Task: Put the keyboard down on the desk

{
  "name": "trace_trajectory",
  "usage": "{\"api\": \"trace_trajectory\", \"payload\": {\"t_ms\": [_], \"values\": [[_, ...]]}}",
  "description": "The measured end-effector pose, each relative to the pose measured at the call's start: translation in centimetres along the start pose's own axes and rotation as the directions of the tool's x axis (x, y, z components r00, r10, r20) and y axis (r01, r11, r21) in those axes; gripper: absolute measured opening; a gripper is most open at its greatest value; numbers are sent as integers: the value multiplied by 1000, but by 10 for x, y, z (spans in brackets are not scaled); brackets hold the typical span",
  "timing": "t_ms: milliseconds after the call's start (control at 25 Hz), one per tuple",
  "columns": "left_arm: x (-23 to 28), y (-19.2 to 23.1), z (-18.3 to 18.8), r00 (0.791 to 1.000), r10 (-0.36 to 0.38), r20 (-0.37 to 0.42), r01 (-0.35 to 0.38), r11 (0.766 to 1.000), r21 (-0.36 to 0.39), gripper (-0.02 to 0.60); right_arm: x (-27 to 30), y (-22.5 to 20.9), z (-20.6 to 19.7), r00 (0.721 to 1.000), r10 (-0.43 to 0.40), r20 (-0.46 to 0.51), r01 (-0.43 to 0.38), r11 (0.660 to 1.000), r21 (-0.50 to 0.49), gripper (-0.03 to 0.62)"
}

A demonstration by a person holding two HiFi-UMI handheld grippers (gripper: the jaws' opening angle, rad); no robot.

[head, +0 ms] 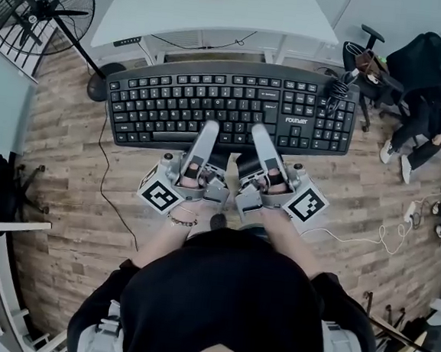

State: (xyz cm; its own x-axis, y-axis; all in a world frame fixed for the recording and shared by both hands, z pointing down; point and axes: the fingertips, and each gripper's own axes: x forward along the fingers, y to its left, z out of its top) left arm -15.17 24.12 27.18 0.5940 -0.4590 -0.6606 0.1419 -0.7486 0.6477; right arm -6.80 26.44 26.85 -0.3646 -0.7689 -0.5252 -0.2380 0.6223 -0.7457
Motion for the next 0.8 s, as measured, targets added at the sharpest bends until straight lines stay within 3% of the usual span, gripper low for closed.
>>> {"api": "trace_trajectory", "payload": {"t_ms": [800], "values": [[0,2,1,999,-34,15,32,995,98,98,3,-7,0,994,105,-19,-104,994,11,81]]}}
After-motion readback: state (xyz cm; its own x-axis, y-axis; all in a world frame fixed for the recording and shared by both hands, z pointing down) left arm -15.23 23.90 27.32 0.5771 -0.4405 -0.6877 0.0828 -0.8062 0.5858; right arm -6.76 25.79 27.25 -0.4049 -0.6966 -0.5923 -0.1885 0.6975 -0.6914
